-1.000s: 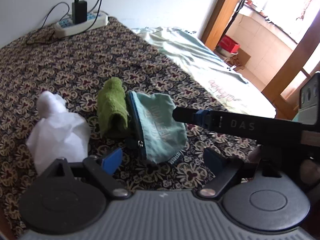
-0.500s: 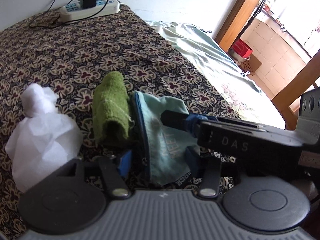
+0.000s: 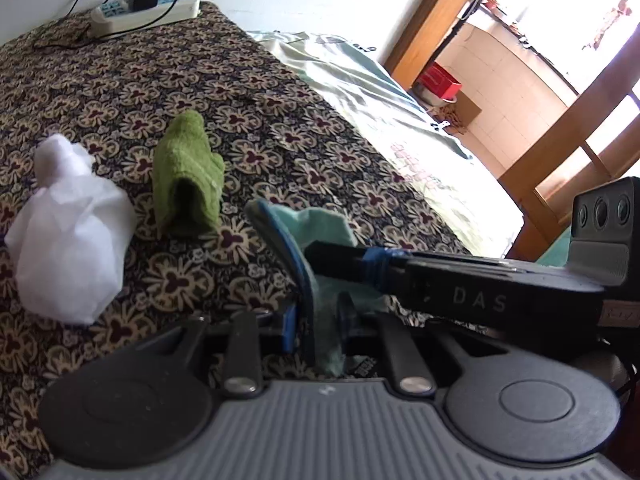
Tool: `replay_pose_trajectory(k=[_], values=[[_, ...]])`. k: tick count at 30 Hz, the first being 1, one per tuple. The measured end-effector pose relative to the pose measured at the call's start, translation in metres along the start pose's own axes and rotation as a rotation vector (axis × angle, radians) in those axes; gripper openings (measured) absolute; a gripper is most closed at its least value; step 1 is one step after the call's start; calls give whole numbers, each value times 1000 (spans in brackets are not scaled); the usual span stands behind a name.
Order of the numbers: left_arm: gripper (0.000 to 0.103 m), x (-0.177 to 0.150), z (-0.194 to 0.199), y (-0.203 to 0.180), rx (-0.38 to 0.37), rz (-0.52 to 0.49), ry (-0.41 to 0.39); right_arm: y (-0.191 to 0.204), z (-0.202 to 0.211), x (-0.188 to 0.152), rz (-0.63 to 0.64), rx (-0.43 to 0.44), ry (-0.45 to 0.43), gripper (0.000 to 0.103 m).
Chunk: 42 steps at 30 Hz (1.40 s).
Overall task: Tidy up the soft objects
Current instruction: 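Grasp the light blue zipper pouch with the left gripper, then carry the light blue pouch into the cardboard box and open the left gripper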
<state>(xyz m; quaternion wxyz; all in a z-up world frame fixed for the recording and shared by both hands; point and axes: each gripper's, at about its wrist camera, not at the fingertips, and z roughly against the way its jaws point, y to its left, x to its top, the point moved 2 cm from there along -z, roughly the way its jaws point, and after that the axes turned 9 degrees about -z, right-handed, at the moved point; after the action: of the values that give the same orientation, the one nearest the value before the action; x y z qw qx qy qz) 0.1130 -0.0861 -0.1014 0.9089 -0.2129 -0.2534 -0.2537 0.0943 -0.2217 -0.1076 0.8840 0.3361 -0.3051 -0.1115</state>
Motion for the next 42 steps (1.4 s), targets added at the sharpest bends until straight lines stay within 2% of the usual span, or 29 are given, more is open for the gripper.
replay_pose_trajectory(k=[6,12,20,28,32,37,42], values=[[10,-17,48,2,23,-55,-59,45,8,-21,27,40,-11,0],[10,-35,114,26,58,-36,-150,101,6,-34,75,117,-22,0],[10,-62,202,61,136,0,-284,182,-10,-47,163,239,-30,0],[10,-88,271,106,243,5,-372,256,-44,-63,250,349,-21,0],[10,-102,295,131,297,4,-382,286,-66,-72,281,384,-2,0],[10,-120,306,164,356,32,-362,312,-99,-88,293,394,49,0],[10,-143,303,200,393,82,-317,331,-135,-110,317,361,122,0]])
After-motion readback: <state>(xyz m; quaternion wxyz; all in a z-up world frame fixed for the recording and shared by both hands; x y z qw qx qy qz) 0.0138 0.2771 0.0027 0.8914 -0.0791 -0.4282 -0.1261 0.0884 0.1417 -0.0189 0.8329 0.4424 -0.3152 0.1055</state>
